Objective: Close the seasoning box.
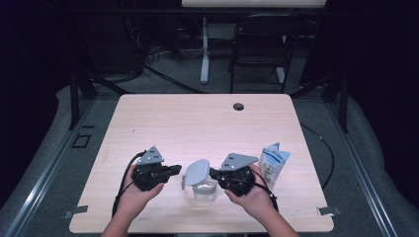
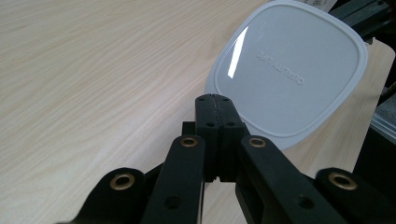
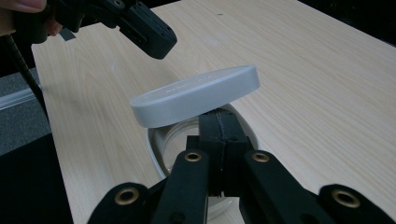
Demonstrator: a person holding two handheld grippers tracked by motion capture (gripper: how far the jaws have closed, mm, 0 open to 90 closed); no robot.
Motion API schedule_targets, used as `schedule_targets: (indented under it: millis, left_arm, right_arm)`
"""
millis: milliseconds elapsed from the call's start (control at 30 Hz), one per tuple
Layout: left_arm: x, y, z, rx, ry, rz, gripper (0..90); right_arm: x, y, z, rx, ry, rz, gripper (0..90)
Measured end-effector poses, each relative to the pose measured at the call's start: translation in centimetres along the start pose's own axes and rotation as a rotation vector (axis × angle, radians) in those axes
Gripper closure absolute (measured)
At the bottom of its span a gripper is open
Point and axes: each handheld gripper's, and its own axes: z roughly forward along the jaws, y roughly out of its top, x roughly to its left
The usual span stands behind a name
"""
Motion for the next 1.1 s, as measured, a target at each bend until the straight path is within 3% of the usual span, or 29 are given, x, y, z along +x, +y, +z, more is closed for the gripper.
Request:
schedule_targets:
  millis: [1100]
  left_arm:
    - [0.0, -0.1, 0.3, 0.017, -0.011, 0.002, 90.0]
  right_arm:
    - [0.7, 1.5, 0.1, -0.024, 0.009, -0.028, 89.9]
